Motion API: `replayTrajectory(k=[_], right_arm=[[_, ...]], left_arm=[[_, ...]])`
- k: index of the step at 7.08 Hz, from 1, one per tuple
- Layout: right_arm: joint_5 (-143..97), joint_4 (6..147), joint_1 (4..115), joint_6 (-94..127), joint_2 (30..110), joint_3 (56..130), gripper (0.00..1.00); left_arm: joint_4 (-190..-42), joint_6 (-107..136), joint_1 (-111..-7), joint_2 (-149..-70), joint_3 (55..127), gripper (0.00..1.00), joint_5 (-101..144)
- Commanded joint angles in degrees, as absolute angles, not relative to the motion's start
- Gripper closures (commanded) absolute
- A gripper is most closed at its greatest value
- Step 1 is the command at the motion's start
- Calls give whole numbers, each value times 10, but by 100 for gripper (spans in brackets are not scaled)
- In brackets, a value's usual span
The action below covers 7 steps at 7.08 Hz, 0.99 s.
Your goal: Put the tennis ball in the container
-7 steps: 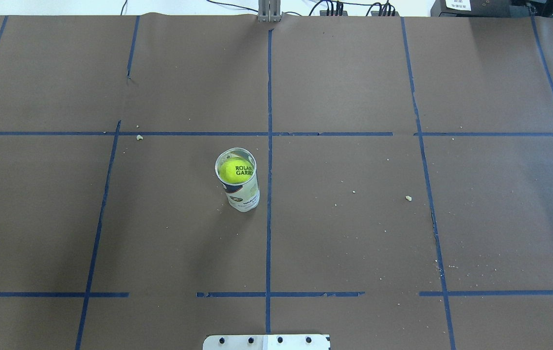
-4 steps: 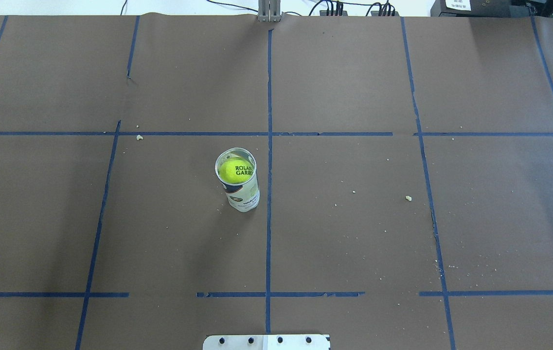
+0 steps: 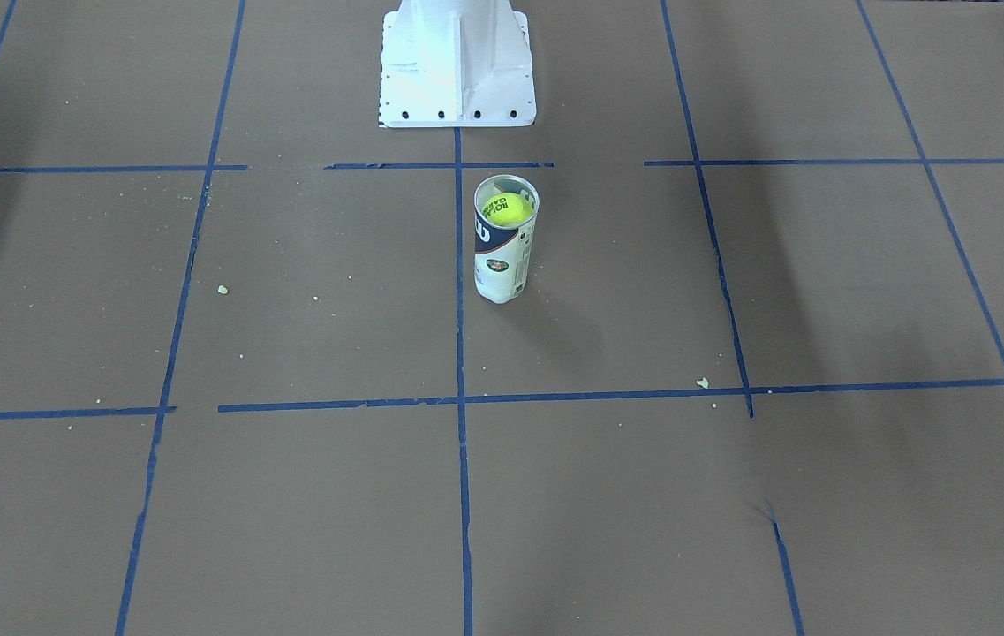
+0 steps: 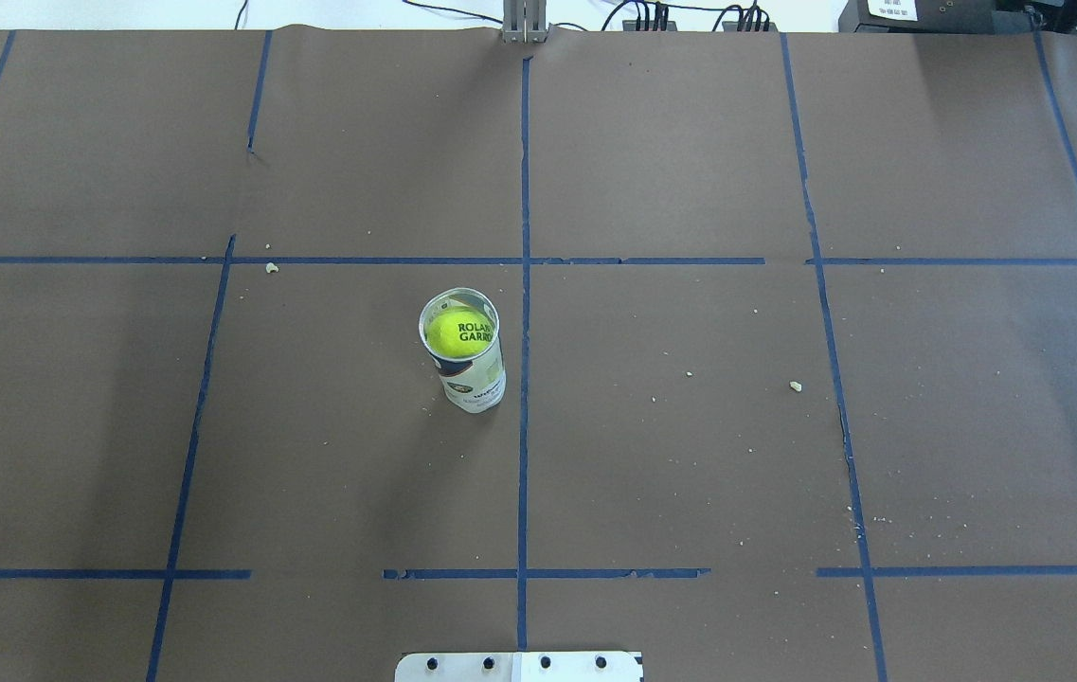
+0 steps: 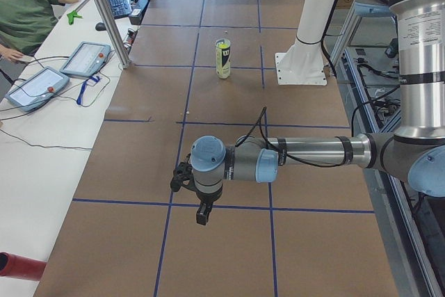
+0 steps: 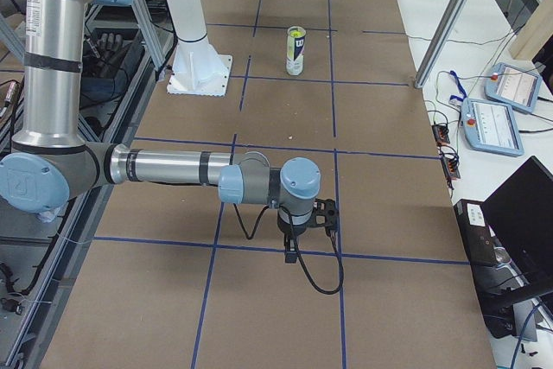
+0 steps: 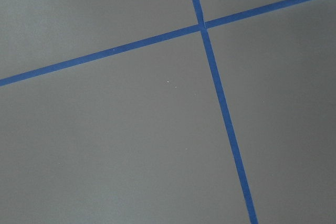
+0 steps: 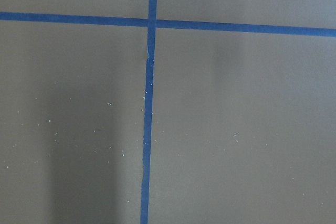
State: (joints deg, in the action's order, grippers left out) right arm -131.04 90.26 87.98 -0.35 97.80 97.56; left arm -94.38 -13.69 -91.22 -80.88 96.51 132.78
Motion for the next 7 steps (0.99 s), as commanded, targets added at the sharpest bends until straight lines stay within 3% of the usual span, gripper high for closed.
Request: replayTrajectory(k=[1,7], right_arm=[[-1310,903,880,-4,978,976,0],[-1310,903,880,-4,978,976,0]], left_arm=[[-939,-134,-915,-804,969,0,1327],[-924,-98,-919,-805,976,0,1371]])
